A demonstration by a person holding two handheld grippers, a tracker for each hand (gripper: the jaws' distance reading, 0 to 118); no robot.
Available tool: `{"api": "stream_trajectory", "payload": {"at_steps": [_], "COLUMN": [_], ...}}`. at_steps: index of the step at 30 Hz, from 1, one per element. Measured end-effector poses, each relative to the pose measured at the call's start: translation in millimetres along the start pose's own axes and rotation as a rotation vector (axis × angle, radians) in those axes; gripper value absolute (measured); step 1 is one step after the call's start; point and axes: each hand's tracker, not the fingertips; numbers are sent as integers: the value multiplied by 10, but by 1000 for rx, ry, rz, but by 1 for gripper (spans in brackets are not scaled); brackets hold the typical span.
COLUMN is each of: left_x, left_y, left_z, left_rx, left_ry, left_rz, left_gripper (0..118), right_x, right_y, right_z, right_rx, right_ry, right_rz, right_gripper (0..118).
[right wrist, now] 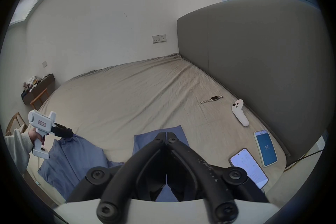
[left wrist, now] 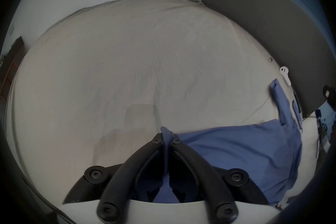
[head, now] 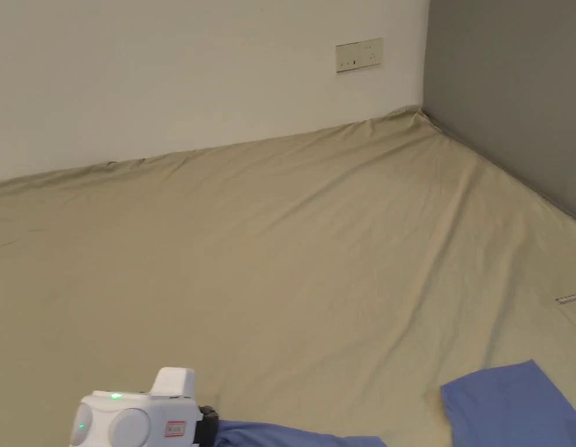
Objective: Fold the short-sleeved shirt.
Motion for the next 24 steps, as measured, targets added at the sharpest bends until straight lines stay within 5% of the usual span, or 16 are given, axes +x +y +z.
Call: {"api": "stream_trajectory", "payload": {"at_steps": [3, 7, 11, 12, 13, 15, 16, 18, 20, 21, 22, 23, 24], "left_x": [-3, 201, 357, 396, 441, 305, 375, 362, 313, 286, 262, 244, 176], "left_y": [-57, -72, -62, -85, -113, -113, -140, -192, -236, -270, -306, -342, -403], "left_z": [330, 1050, 1592, 1679, 1758, 1821, 1873, 1919, 1934, 1929, 1924, 1920, 1887], "left_rx": [110, 228, 307, 310, 327, 340, 337, 337, 327, 322, 317, 315, 312], "left_ry": [18, 36, 8, 10, 16, 2, 1, 11, 17, 20, 25, 20, 18], "left_rz": [5, -65, -60, -56, -50, -47, -48, -52, -40, -29, -7, 0, 4], "left_gripper": [3, 3, 3, 3, 3, 3, 3, 3, 3, 3, 3, 3, 3], "right_x": [228, 534, 718, 780, 842, 851, 850, 760, 714, 582, 488, 448, 408], "right_y": [-84, -259, -457, -535, -628, -750, -786, -854, -995, -981, -992, -1019, -1031], "right_z": [-22, -305, -751, -904, -1060, -1256, -1309, -1373, -1458, -1259, -1163, -1152, -1096], "right_rx": [-44, -143, -294, -343, -379, -438, -422, -492, -636, -538, -484, -534, -508], "right_ry": [24, -12, 64, 89, 111, 114, 122, 113, 103, 7, 30, 56, 42], "right_rz": [-67, -43, 4, -19, -34, -23, -13, 20, -22, 74, 134, 92, 44], "right_gripper": [0, 0, 4, 20, 64, 117, 118, 106, 80, 77, 60, 43, 12]}}
